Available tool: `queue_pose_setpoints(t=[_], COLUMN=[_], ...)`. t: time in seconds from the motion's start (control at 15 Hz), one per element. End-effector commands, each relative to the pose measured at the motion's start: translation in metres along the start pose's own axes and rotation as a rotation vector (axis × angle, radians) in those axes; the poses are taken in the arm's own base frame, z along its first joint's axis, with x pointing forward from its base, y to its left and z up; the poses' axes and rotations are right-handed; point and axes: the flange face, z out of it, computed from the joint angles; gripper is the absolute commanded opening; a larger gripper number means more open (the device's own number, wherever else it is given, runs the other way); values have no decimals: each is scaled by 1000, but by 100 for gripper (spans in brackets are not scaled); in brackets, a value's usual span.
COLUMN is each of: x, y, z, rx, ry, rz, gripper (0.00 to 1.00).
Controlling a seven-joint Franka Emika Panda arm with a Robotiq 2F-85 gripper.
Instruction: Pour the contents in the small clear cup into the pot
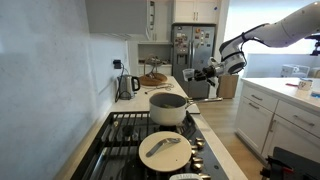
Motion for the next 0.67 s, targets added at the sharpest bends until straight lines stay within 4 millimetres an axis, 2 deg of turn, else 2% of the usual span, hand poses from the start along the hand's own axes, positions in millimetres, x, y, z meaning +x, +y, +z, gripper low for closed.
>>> queue_pose_setpoints(t=[0.0,0.6], x=[-19,-78], y=[17,26], z=[5,16], rx=[7,-41], ry=[40,40], rz=[46,59], gripper=[39,39])
